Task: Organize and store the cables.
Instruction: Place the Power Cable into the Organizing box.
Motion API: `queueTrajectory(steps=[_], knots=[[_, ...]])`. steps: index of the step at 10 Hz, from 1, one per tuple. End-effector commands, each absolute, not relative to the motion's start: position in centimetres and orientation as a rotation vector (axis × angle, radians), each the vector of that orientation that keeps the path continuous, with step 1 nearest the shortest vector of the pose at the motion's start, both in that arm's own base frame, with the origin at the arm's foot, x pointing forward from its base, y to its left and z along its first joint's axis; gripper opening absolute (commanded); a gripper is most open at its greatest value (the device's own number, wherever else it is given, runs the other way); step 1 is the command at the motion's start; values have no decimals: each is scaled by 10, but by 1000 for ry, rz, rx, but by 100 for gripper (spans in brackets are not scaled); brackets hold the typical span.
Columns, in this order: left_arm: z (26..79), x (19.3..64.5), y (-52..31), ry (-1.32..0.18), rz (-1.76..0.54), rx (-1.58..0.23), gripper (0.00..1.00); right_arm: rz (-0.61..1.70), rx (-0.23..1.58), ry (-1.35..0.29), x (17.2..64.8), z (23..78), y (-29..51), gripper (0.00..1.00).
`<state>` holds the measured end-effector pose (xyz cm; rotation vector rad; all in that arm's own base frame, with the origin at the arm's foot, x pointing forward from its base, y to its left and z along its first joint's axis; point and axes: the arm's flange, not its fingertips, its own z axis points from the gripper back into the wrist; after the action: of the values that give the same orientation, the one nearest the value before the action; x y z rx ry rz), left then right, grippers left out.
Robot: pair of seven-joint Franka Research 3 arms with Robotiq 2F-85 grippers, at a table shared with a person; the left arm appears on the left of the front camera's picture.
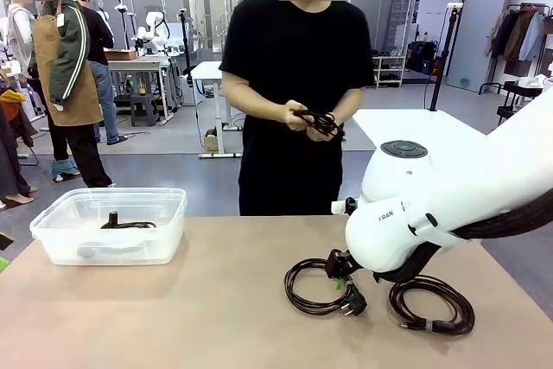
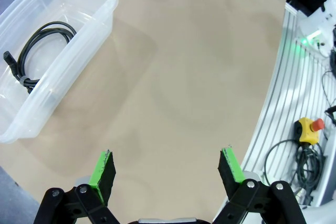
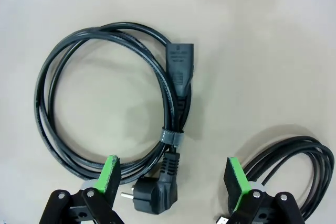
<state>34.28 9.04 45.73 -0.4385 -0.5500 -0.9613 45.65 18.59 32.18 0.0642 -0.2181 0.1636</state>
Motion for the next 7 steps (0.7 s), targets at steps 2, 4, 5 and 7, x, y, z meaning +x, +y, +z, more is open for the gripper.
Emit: queueTrajectory(steps=[2, 4, 5, 7], knots=[[457, 343, 89, -550, -950, -447, 100, 143, 72, -171, 475, 304, 190, 100], [457, 343, 89, -550, -950, -447, 100, 123, 62, -158, 479, 300, 187, 94], [457, 343, 89, -550, -950, -447, 100, 125, 50, -153, 479, 300, 188, 40], [457, 343, 89, -550, -950, -447, 100, 129, 46, -149, 477, 306, 187, 0]])
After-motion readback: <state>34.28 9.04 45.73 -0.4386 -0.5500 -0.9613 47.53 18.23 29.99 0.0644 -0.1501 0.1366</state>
